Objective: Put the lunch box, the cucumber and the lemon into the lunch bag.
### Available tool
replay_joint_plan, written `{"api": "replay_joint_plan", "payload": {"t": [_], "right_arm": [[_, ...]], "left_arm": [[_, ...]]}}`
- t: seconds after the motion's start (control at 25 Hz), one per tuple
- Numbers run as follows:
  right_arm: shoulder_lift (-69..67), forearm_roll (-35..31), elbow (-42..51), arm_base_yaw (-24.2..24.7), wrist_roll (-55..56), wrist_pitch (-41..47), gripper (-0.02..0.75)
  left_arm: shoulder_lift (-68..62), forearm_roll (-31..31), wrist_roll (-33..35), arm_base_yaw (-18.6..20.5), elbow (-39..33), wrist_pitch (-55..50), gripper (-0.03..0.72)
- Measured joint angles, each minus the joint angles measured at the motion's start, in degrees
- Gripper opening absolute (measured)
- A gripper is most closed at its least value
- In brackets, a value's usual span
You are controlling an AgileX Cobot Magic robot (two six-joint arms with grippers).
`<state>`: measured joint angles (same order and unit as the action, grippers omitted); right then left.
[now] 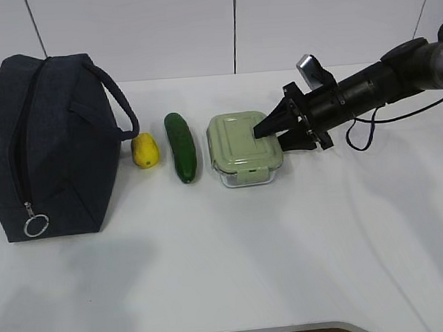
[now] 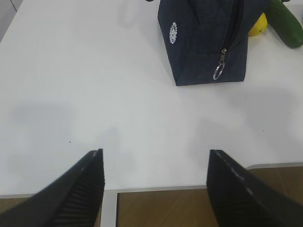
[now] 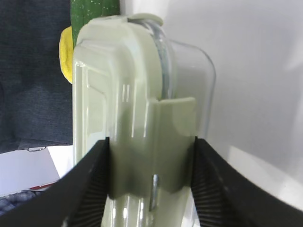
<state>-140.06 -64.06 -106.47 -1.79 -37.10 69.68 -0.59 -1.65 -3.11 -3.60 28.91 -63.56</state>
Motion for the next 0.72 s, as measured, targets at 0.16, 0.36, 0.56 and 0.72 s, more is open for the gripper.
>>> {"api": "replay_joint_plan", "payload": {"t": [0.16,0.36,0.56,0.72], "right_arm": [[0.00,-0.26,0.00,0.00,0.26,0.00,0.388],[0.00,-0.26,0.00,0.00,0.50,0.00,0.379],[0.00,-0.44,0.00,0.00,0.77,0.00,0.377],[0.00,-0.88,0.00,-0.04,1.25,-0.21,0.377]], "left_arm": [[0.00,0.00,0.00,0.00,0.00,0.00,0.494],[0.00,0.00,0.00,0.00,0.00,0.00,0.494],[0.00,0.00,0.00,0.00,0.00,0.00,0.494],[0.00,0.00,0.00,0.00,0.00,0.00,0.494]]}}
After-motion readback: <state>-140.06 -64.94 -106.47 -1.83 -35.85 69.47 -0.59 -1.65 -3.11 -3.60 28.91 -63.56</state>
